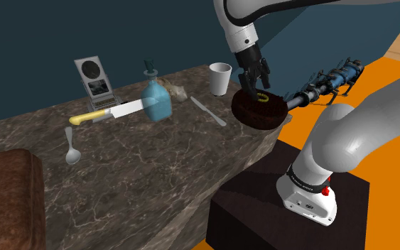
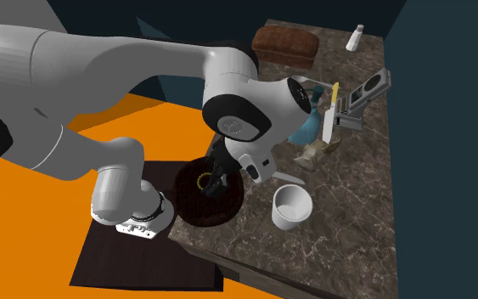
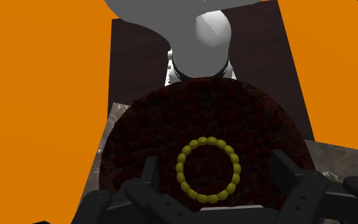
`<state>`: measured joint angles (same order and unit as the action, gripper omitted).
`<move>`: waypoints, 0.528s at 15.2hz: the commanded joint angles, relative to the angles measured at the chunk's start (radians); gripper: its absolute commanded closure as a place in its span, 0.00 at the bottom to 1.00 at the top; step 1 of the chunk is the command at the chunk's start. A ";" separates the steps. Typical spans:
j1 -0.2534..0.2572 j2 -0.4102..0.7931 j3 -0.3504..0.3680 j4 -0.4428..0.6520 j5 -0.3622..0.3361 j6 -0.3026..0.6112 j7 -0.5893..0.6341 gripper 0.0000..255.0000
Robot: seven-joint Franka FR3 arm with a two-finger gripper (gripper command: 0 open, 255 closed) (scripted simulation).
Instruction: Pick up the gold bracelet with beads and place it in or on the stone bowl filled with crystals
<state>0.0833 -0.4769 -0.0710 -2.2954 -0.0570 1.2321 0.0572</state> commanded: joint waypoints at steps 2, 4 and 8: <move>0.000 0.000 0.000 0.000 0.000 0.000 0.000 0.00; 0.002 0.045 0.001 0.093 0.003 -0.048 -0.002 0.00; 0.003 0.087 0.002 0.180 0.005 -0.093 -0.004 0.00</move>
<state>0.0866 -0.3930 -0.0692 -2.1223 -0.0520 1.1432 0.0532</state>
